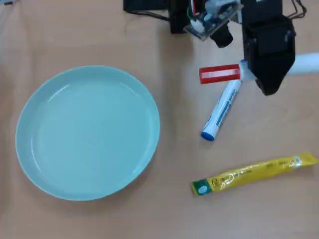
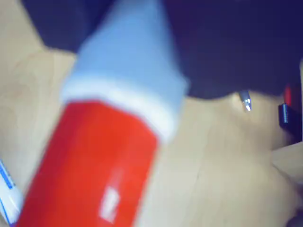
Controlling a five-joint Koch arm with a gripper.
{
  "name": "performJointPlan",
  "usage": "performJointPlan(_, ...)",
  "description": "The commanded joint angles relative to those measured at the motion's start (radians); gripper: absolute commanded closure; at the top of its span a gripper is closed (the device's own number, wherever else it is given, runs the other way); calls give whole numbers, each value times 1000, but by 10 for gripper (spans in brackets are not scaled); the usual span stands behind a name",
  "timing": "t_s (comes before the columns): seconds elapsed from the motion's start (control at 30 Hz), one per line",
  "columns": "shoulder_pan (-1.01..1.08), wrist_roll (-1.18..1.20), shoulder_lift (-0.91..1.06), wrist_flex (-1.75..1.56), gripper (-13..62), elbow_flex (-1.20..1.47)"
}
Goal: Pick up the red pen.
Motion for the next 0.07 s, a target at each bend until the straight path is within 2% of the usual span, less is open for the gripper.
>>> performJointPlan(0.0,-12,0,77,-5,577,-92)
performJointPlan(0.03,-12,0,75,-5,577,-92)
